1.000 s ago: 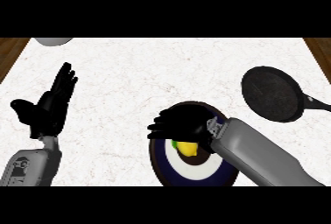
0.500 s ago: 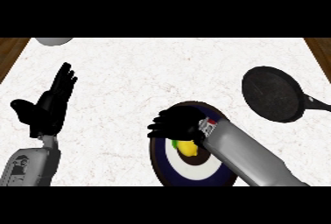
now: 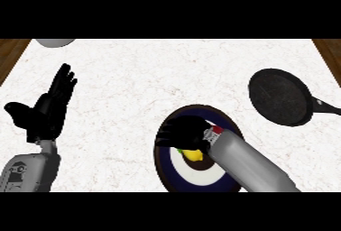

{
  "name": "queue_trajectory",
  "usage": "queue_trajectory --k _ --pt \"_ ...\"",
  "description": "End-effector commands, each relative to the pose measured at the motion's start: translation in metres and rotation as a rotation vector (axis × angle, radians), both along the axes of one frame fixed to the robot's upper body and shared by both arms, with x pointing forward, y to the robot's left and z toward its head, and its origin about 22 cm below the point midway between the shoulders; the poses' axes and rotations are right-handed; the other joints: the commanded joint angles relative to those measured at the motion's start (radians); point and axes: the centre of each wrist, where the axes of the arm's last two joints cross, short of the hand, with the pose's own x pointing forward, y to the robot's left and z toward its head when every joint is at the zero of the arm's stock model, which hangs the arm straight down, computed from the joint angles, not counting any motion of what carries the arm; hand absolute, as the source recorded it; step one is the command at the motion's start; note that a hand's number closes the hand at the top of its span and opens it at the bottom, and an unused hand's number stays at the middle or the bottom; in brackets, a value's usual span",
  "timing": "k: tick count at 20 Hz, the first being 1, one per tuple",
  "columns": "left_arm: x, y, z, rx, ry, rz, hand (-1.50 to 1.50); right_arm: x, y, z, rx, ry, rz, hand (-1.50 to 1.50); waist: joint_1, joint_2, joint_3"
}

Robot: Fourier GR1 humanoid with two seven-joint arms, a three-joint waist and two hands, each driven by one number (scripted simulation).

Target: Pick the lemon from the plate and place it in the pan

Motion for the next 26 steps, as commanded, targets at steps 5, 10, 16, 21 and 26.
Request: queue_trajectory --k 5,10,16,21,26 --pt "0.01 -0.003 -0.008 -0.008 0.0 -0.008 0.0 -0.003 0.008 -0.024 -0.014 0.055 0.15 1.5 0.0 0.005 0.001" --pt "0.004 -0.022 -0.019 0.007 -0.004 -0.01 0.0 -0.001 0.013 -0.027 0.015 0.044 0.152 1.5 0.0 0.003 0.001" --pt "-0.004 0.012 -0.008 0.006 0.021 0.07 0.0 -0.014 -0.025 -0.053 0.06 0.1 -0.463 1.5 -0.068 -0.018 0.001" --pt "-0.015 0.019 -0.016 0.019 0.03 0.085 0.0 -0.027 -0.05 -0.056 0.194 0.038 -0.908 1.5 -0.086 -0.026 0.001" --pt "-0.011 0.018 -0.007 0.012 0.026 0.063 0.0 -0.053 -0.04 0.005 0.528 -0.275 -1.044 1.5 -0.06 -0.024 0.002"
